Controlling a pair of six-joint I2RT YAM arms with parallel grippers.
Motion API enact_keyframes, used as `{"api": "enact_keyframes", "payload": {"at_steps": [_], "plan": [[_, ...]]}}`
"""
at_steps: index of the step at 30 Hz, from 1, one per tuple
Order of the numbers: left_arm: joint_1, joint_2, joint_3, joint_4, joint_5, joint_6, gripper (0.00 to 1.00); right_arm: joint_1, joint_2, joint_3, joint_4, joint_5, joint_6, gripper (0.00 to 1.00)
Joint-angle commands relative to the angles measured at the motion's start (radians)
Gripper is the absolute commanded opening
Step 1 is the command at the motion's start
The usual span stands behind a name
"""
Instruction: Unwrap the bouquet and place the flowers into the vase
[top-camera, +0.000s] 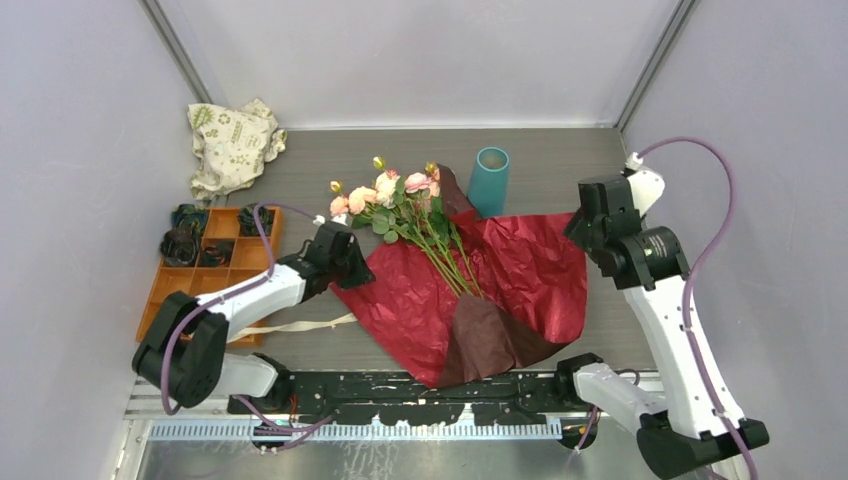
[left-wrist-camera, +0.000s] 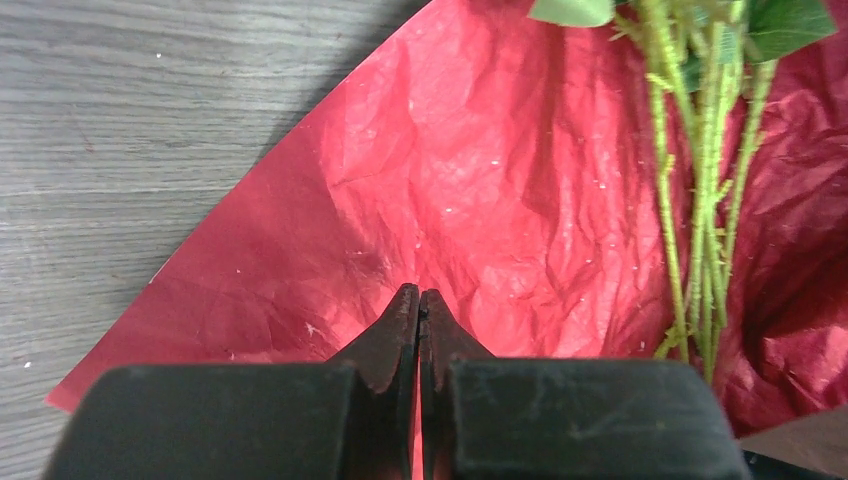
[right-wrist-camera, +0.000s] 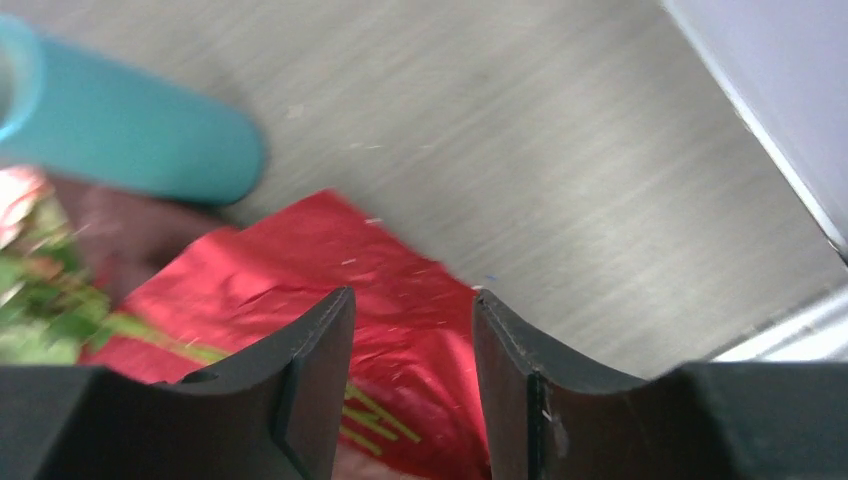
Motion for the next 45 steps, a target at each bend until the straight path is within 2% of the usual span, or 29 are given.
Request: {"api": "enact_keyframes", "payload": {"at_steps": [1, 3, 6, 8, 10, 13, 20, 22, 29, 37, 42, 45], "plan": [[-0.004, 0.071, 0.056, 0.077, 0.018, -0.013, 0.00, 0.208, 0.048, 0.094, 0.035, -0.046, -0.032, 0.52], [-0.005, 0.088, 0.059, 0.061, -0.014, -0.017, 0.00, 0.379, 0.089, 0.126, 0.043, 0.025, -0.016, 0.53], [-0.005, 0.100, 0.058, 0.043, -0.041, -0.021, 0.00, 0.568, 0.167, 0.171, 0.075, 0.059, -0.020, 0.54], [-0.005, 0.104, 0.056, 0.033, -0.064, -0.021, 0.00, 0.650, 0.222, 0.180, 0.118, 0.031, -0.046, 0.55], [-0.006, 0.104, 0.050, 0.029, -0.071, -0.022, 0.00, 0.681, 0.278, 0.167, 0.179, -0.046, -0.069, 0.56], [-0.006, 0.108, 0.043, 0.022, -0.091, -0.023, 0.00, 0.687, 0.364, 0.123, 0.246, -0.132, -0.075, 0.58], [-0.005, 0.155, 0.036, 0.035, -0.103, -0.033, 0.00, 0.675, 0.584, 0.065, 0.267, -0.063, -0.054, 0.62], [-0.004, 0.176, 0.041, 0.037, -0.101, -0.035, 0.00, 0.648, 0.621, 0.039, 0.290, -0.087, -0.034, 0.63], [-0.004, 0.205, 0.042, 0.036, -0.103, -0.035, 0.00, 0.567, 0.735, -0.045, 0.392, -0.161, -0.032, 0.73], [-0.001, 0.221, 0.044, 0.031, -0.109, -0.032, 0.00, 0.528, 0.835, -0.103, 0.472, -0.237, -0.013, 0.73], [0.017, 0.217, 0.044, 0.015, -0.116, -0.028, 0.00, 0.518, 0.888, -0.117, 0.521, -0.300, -0.023, 0.64], [0.040, 0.198, 0.038, -0.012, -0.124, -0.026, 0.00, 0.518, 0.938, -0.096, 0.537, -0.342, -0.027, 0.39]]}}
